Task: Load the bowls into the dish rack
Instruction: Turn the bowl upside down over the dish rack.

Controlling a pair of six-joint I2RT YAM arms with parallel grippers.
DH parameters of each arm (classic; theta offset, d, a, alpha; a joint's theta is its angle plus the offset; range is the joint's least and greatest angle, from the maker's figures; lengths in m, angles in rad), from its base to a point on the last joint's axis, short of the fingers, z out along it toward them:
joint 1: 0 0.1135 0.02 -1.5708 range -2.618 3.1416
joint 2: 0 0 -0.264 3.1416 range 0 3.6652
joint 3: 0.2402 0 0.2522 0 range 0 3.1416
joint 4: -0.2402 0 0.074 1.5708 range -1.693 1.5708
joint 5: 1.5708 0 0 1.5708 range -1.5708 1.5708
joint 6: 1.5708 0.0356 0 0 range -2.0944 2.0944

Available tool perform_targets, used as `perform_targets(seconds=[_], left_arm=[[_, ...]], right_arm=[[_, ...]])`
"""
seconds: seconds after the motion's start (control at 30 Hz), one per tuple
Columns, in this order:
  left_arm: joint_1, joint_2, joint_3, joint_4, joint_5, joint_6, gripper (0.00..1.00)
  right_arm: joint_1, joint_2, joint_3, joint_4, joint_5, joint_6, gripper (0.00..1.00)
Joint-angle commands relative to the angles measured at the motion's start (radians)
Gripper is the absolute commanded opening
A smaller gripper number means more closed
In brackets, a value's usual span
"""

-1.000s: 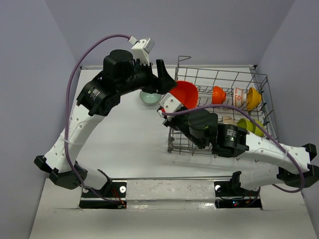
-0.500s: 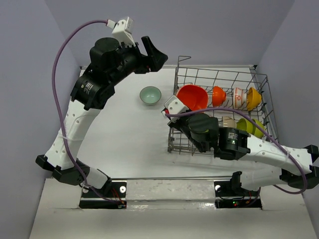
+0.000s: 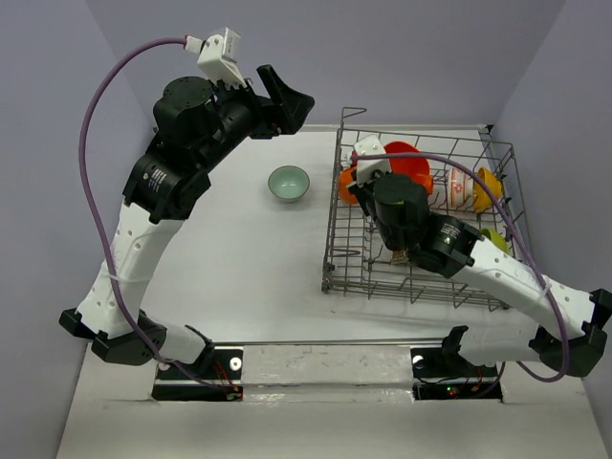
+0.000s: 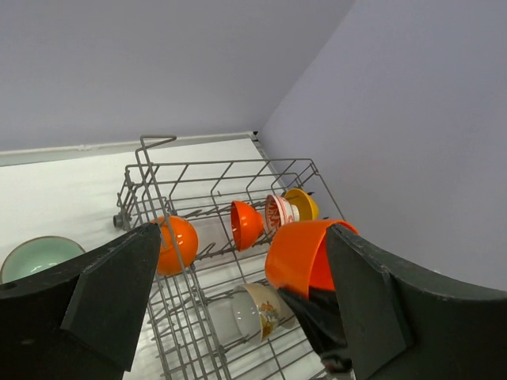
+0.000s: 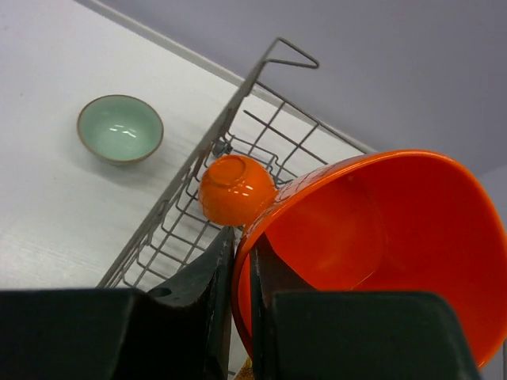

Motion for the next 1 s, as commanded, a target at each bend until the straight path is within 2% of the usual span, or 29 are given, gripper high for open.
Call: perform_targets(seconds=[0.0, 0.07, 0.1, 0.17, 0.2, 0.37, 0.4, 0.7, 0.97], left_arm=[[0.006, -0.051, -0.006, 0.052, -0.005, 0.003, 0.94], [0.006, -0.062, -0.011, 0.049, -0.009, 0.011, 0.94], [0.006, -0.074, -0.023, 0.052, -0.011, 0.012, 0.94], [0.009, -0.084, -0.032, 0.054, -0.009, 0.017, 0.94], [0.011, -0.093, -0.043, 0.052, -0.008, 0.022, 0.94], [0.017, -0.113, -0.067, 0.043, -0.009, 0.041, 0.94], [0.018, -0.122, -0.078, 0.046, -0.009, 0.046, 0.94], [0.026, -0.14, -0.149, 0.084, 0.02, 0.049, 0.94], [0.028, -0.148, -0.184, 0.106, 0.035, 0.04, 0.94]], right_arm=[[-0.136, -0.026, 0.021, 0.007, -0.14, 0.197, 0.01], [-0.206, -0.029, 0.016, 0.006, -0.233, 0.258, 0.01], [-0.276, -0.03, 0.009, 0.006, -0.342, 0.327, 0.01], [-0.348, -0.039, -0.005, 0.022, -0.457, 0.39, 0.01], [-0.422, -0.047, -0.037, 0.062, -0.588, 0.442, 0.01], [-0.586, -0.084, -0.177, 0.246, -0.91, 0.614, 0.01], [-0.612, -0.088, -0.23, 0.324, -0.989, 0.671, 0.01], [-0.622, -0.105, -0.408, 0.654, -1.183, 0.899, 0.01], [-0.631, -0.079, -0.508, 0.804, -1.173, 1.033, 0.01]])
